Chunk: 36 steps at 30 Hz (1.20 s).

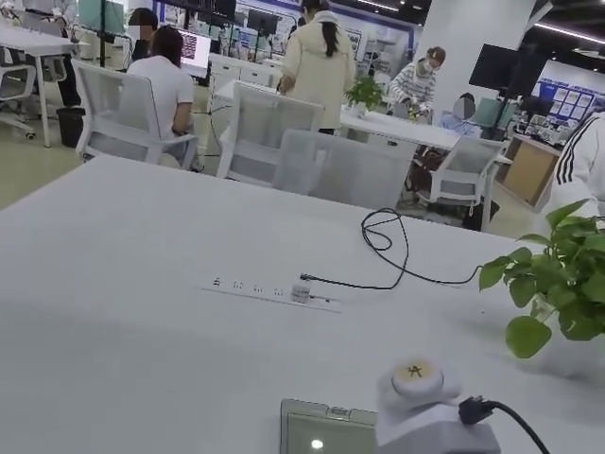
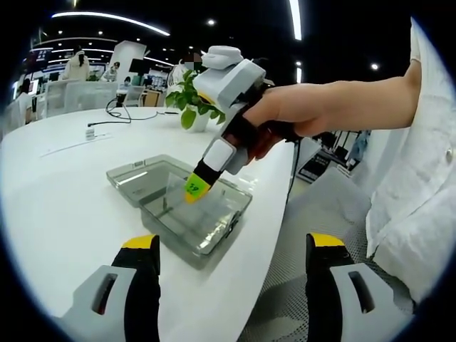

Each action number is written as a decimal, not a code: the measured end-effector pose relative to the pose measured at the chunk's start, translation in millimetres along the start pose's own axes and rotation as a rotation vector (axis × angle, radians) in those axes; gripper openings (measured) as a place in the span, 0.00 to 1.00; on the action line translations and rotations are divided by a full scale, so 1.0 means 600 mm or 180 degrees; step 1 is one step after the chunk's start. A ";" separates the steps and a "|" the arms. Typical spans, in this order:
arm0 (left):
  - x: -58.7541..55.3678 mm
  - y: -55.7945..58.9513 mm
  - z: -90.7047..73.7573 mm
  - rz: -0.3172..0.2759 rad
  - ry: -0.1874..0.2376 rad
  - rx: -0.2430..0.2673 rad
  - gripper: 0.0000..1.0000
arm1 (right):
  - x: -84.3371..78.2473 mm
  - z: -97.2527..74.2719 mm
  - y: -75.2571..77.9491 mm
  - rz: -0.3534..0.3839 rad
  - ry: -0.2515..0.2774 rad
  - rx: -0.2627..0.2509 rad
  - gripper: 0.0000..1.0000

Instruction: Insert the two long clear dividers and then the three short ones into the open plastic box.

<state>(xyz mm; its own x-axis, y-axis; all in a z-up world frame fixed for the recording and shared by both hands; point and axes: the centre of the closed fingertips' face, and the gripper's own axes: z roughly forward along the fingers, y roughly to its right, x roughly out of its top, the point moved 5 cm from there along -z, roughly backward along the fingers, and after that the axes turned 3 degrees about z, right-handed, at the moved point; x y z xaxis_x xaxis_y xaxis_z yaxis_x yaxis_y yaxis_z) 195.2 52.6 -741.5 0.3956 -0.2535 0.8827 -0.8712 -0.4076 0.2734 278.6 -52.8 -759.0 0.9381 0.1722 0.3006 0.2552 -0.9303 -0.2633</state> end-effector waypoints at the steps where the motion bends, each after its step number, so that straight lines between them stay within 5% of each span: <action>1: 0.000 -0.001 0.000 0.0006 -0.0001 0.0002 0.85 | 0.000 0.000 0.000 -0.0001 0.0001 -0.0003 0.06; 36: -0.003 0.000 0.001 0.0020 -0.0029 0.0001 0.85 | -0.012 0.027 -0.001 -0.0138 0.0082 0.0049 0.09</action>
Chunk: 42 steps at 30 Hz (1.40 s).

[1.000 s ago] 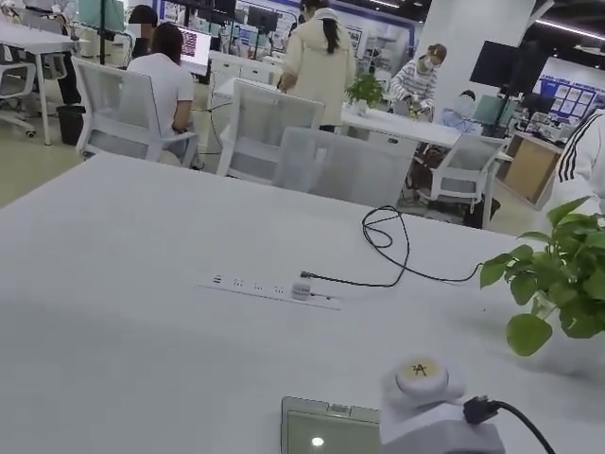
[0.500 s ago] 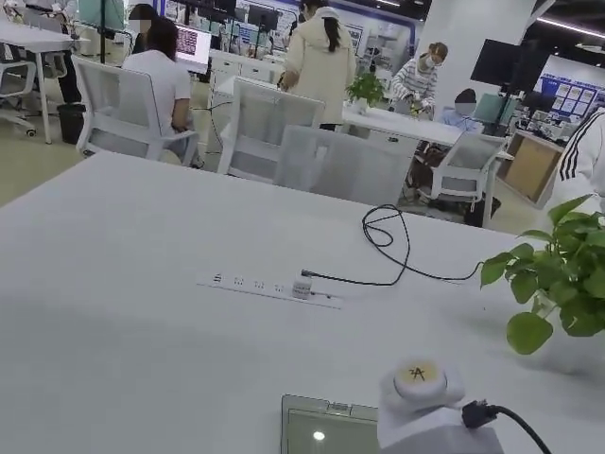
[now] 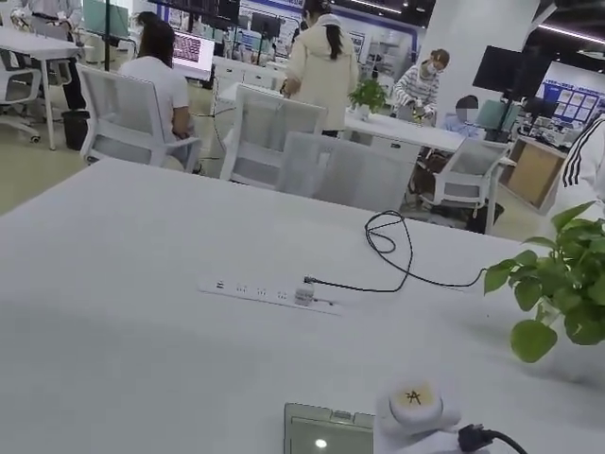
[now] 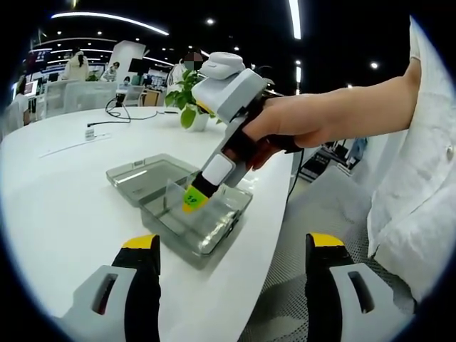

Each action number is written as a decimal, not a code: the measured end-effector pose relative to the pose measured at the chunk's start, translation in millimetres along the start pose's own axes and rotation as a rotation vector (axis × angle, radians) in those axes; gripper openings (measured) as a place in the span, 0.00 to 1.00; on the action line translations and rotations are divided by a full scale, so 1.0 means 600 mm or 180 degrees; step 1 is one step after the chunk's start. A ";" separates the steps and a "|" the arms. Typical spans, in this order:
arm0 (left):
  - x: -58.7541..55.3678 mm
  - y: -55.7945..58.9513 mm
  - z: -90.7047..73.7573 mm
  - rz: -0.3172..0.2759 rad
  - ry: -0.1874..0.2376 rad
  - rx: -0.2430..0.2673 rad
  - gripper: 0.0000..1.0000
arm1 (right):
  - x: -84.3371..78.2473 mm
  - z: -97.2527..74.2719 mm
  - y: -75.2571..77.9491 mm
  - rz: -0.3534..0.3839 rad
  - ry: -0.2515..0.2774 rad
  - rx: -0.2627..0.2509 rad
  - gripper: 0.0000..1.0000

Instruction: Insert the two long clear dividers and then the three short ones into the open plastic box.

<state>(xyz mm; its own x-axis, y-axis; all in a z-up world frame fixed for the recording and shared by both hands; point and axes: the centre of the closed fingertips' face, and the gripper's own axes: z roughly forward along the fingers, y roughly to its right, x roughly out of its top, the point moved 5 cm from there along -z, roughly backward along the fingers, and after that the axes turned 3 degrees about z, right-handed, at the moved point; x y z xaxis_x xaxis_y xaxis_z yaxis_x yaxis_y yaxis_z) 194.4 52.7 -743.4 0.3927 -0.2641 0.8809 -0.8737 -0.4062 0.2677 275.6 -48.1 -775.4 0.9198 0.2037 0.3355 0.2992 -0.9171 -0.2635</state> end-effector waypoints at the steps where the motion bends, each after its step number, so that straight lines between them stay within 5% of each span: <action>1: 0.000 0.000 0.000 -0.0002 0.0001 0.0002 0.85 | 0.000 0.002 0.000 -0.0007 -0.0013 0.0010 0.09; 23: 0.005 0.000 -0.009 0.0008 -0.0041 0.0122 0.85 | -0.008 0.015 0.007 0.0106 0.0037 0.0271 0.13; 42: 0.021 0.012 -0.025 0.0056 -0.0088 0.0381 0.87 | 0.007 -0.053 0.008 0.0030 0.0442 0.0799 0.27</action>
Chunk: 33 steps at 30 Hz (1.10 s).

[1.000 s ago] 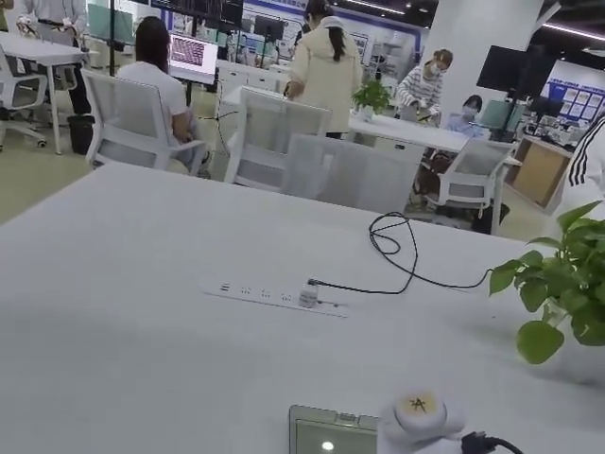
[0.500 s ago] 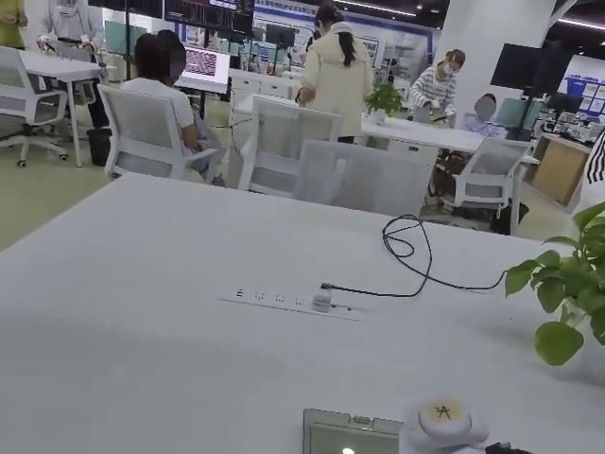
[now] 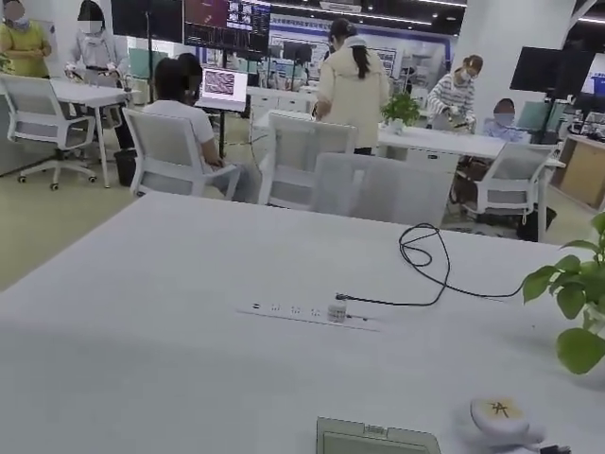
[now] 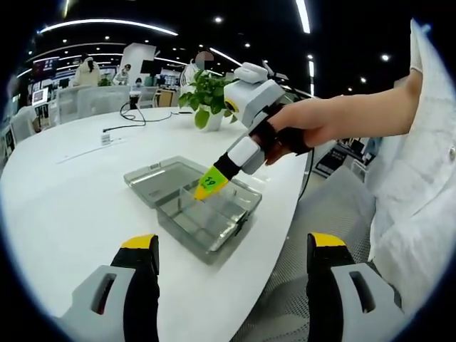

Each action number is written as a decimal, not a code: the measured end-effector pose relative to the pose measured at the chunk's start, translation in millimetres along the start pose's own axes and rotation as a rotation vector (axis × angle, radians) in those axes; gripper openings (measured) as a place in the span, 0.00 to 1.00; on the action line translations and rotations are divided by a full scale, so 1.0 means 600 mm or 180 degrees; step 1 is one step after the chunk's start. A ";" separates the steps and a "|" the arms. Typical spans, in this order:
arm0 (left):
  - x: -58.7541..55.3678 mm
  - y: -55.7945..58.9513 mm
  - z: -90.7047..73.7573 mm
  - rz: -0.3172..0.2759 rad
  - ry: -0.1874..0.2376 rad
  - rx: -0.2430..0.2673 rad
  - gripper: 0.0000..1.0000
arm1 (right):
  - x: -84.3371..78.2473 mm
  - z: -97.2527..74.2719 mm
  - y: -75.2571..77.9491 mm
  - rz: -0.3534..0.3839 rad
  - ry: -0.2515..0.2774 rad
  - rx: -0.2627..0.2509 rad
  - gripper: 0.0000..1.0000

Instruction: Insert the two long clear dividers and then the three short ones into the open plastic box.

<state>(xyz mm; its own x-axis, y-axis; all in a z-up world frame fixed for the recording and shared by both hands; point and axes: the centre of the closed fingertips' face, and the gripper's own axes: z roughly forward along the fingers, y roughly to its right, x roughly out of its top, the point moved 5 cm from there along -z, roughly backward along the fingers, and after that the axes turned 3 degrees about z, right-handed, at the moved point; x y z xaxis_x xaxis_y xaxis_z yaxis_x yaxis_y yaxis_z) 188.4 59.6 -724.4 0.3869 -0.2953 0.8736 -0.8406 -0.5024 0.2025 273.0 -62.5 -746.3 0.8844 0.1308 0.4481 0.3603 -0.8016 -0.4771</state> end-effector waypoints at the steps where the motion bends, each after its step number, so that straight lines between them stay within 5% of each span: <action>1: 0.002 0.001 -0.002 -0.0001 0.0007 0.0017 0.87 | 0.002 -0.004 -0.001 -0.0027 0.0032 0.0045 0.28; 10: 0.007 0.005 -0.009 0.0027 -0.0012 0.0135 0.87 | 0.003 -0.042 -0.011 -0.0369 0.0076 0.0345 0.41; 17: 0.015 0.004 -0.014 0.0035 -0.0005 0.0216 0.89 | 0.003 -0.081 -0.008 -0.0846 0.0143 0.0603 0.52; 21: 0.018 0.005 -0.013 0.0046 -0.0011 0.0252 0.90 | -0.003 -0.106 0.011 -0.1293 0.0143 0.0620 0.60; 33: 0.021 0.008 -0.009 0.0060 -0.0031 0.0248 0.94 | -0.033 -0.157 0.068 -0.2002 -0.0075 0.0719 0.72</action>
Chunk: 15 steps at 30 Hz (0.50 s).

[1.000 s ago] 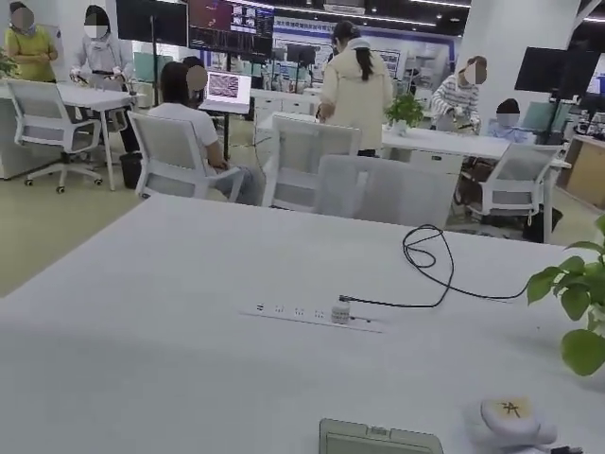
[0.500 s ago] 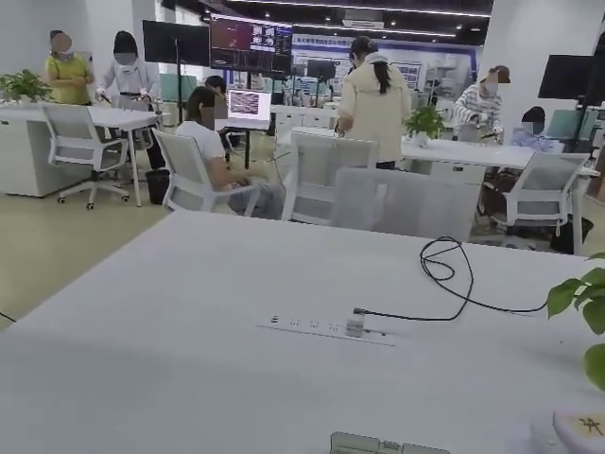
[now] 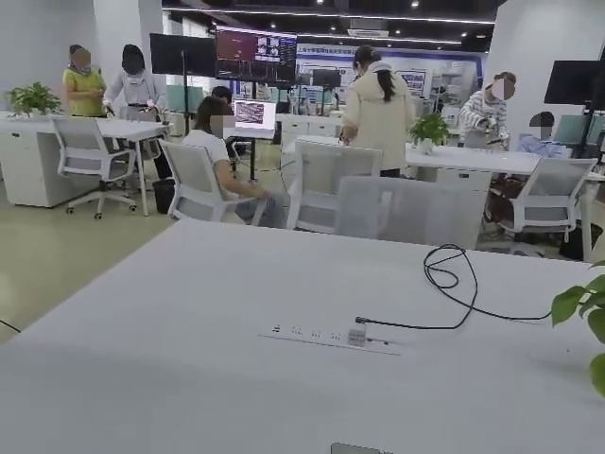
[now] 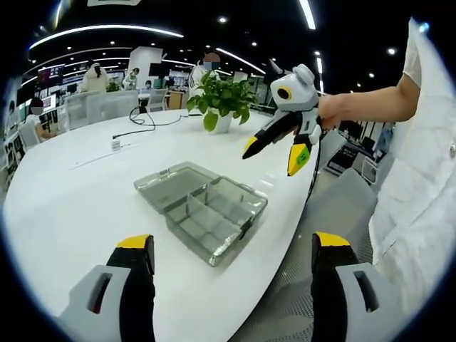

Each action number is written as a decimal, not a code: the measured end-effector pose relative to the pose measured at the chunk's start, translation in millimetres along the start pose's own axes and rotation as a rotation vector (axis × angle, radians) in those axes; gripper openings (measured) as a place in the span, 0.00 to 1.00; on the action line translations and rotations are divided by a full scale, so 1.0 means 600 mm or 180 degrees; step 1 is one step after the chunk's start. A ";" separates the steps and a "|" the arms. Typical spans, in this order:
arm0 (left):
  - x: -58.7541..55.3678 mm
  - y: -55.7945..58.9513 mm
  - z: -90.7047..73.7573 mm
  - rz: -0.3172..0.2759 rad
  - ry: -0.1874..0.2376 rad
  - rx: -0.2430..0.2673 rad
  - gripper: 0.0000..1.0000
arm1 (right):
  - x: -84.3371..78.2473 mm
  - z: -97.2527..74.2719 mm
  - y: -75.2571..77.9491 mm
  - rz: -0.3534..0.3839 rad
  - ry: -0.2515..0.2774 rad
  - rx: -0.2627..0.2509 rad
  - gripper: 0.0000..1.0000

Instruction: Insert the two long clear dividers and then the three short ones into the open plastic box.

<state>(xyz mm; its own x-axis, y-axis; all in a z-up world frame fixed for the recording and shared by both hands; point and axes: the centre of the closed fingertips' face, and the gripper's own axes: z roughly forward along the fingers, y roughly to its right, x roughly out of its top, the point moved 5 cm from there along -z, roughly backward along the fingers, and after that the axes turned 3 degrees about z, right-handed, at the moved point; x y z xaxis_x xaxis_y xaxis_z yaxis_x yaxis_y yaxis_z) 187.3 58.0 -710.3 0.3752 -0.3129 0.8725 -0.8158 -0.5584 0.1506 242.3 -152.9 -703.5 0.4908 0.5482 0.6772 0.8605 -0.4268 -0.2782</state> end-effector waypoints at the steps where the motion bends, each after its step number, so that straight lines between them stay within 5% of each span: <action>1: 0.000 0.000 0.000 0.0003 -0.0004 -0.0003 0.94 | -0.004 -0.001 0.001 -0.0017 -0.0017 0.0011 0.74; 6: -0.002 -0.002 0.001 0.0026 -0.0036 -0.0032 0.96 | -0.032 -0.005 0.012 -0.0160 -0.0187 0.0059 0.77; 15: -0.009 -0.001 0.007 0.0059 -0.0102 -0.0099 0.99 | -0.085 0.007 0.040 -0.0796 -0.0684 0.0099 0.70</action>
<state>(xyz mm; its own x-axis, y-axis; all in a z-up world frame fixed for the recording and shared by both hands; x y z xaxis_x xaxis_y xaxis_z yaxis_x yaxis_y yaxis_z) 187.9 57.0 -716.9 0.3734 -0.3479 0.8600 -0.8359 -0.5283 0.1493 238.5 -188.0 -747.6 0.2786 0.7739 0.5687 0.9601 -0.2394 -0.1445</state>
